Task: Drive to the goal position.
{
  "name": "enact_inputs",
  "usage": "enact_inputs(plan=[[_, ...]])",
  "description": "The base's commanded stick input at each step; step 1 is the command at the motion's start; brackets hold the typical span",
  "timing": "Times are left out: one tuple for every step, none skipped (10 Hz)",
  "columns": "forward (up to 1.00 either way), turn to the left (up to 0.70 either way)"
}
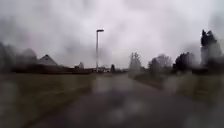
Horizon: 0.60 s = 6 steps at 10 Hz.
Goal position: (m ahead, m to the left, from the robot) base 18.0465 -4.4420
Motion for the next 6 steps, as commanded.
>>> enact_inputs(plan=[[1.00,0.00],[1.00,0.00],[1.00,0.00],[1.00,0.00],[1.00,0.00],[1.00,0.00]])
